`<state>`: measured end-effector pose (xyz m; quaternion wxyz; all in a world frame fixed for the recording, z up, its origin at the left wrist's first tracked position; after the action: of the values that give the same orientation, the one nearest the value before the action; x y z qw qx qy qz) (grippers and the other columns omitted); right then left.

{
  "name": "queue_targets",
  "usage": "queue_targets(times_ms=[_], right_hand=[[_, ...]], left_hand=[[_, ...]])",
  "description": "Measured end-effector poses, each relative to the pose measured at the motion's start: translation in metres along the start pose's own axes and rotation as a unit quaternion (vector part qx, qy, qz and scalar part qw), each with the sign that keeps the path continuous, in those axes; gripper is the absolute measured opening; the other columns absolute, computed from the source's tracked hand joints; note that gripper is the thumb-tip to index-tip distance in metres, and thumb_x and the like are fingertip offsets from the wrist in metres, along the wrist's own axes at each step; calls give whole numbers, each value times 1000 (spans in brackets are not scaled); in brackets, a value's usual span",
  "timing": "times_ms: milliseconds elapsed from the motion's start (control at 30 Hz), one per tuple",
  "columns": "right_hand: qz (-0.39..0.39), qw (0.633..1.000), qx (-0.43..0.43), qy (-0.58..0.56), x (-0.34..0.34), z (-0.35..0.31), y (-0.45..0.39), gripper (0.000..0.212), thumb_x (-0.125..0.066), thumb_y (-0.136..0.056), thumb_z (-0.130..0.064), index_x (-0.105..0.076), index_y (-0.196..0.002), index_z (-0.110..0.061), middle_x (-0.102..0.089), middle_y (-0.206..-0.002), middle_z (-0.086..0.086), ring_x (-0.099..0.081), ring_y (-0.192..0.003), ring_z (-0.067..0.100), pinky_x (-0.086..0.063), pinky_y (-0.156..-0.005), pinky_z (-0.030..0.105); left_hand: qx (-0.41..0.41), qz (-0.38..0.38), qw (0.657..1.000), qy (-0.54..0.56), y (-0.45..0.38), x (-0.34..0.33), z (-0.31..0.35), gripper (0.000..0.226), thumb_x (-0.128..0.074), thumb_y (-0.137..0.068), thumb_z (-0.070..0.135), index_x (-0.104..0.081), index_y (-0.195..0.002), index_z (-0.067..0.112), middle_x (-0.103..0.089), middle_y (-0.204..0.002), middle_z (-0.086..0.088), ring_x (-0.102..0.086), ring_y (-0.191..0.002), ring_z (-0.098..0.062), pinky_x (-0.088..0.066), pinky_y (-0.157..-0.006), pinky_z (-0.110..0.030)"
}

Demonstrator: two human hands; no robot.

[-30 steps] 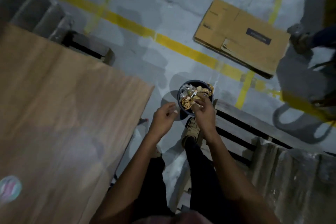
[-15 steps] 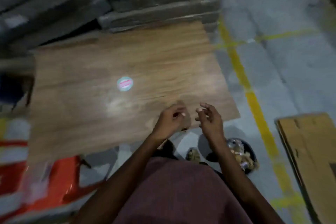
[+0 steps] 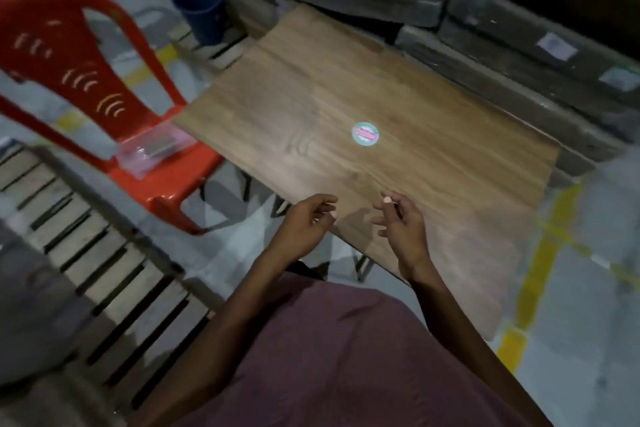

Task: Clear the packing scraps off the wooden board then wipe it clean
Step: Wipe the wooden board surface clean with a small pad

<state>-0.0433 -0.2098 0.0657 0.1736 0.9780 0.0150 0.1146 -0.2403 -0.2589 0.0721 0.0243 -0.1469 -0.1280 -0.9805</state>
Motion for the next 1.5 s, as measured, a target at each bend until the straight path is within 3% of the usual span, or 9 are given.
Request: queue_targets(times_ms=[200,300,533,667,933,1167,1267,1400,1500], right_hand=[[-94,994,29,44,-81,-34,-16,28,-52,-106,-29,-64,-127,-15,-73,-111,4,-70,-86,15,-50,-65,18],[-104,993,29,48,-133,-49,-25,28,-53,-105,-30,-64,-126,-15,-74,-109,2,-69,-73,5,-50,-66,22],[-111,993,-8,25,-293,-82,-45,17,-53,-105,-22,-66,-117,-18,-71,-109,6,-66,-74,12,-49,-58,15],[-149,986,-6,76,-380,-103,-58,16,-57,-102,-23,-67,-102,-35,-72,-105,-1,-70,-83,18,-50,-55,28],[-226,968,-27,101,-538,-131,-132,16,-57,-100,-16,-68,-93,-26,-72,-97,5,-67,-67,17,-46,-54,24],[-260,953,-75,137,-650,-136,-217,15,-56,-100,-10,-68,-99,-18,-68,-95,6,-63,-70,16,-50,-53,23],[-277,934,-100,201,-689,-106,-253,28,-55,-93,-5,-71,-84,-27,-70,-92,1,-65,-72,22,-51,-59,29],[-298,902,-110,293,-733,-57,-289,20,-62,-90,-13,-79,-96,-22,-72,-119,4,-64,-98,16,-54,-94,31],[-316,880,-155,318,-759,-20,-318,18,-62,-93,-9,-76,-105,-11,-74,-110,3,-66,-93,14,-56,-83,21]], left_hand=[[23,83,995,53,-10,69,-24,27,-62,-99,21,-63,-126,22,-69,-116,-4,-66,-106,-9,-55,-93,-27],[31,85,994,68,-19,114,-39,26,-60,-100,19,-62,-126,22,-68,-117,-5,-66,-95,4,-53,-81,-13],[44,114,992,19,-43,262,-86,25,-61,-98,16,-68,-122,17,-72,-112,0,-67,-106,-12,-53,-89,-27],[77,174,982,0,-51,344,-115,25,-60,-97,10,-69,-120,11,-73,-108,-2,-68,-101,-18,-49,-79,-17],[160,223,962,14,-93,440,-169,27,-60,-95,8,-69,-120,8,-71,-117,-8,-67,-107,-21,-47,-84,-24],[248,209,946,-13,-156,505,-223,33,-58,-96,8,-62,-129,3,-66,-129,-14,-62,-116,-25,-45,-91,-24],[291,175,940,-22,-187,525,-257,40,-62,-96,13,-56,-135,4,-61,-135,-17,-58,-123,-31,-45,-99,-31],[331,98,937,-59,-233,533,-315,45,-61,-97,14,-52,-139,1,-57,-141,-20,-53,-132,-34,-38,-104,-31],[367,80,925,-61,-264,531,-361,48,-61,-96,15,-50,-141,2,-58,-137,-23,-55,-128,-37,-39,-101,-33]])
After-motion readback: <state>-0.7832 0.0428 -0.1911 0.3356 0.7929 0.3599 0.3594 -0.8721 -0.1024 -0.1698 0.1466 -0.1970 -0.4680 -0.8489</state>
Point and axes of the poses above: each hand's wrist, its own y-axis away from the middle knuckle, its own x-axis out of the back of the hand, z = x × y, the point moved 1 cm from there along -y, towards the middle knuckle
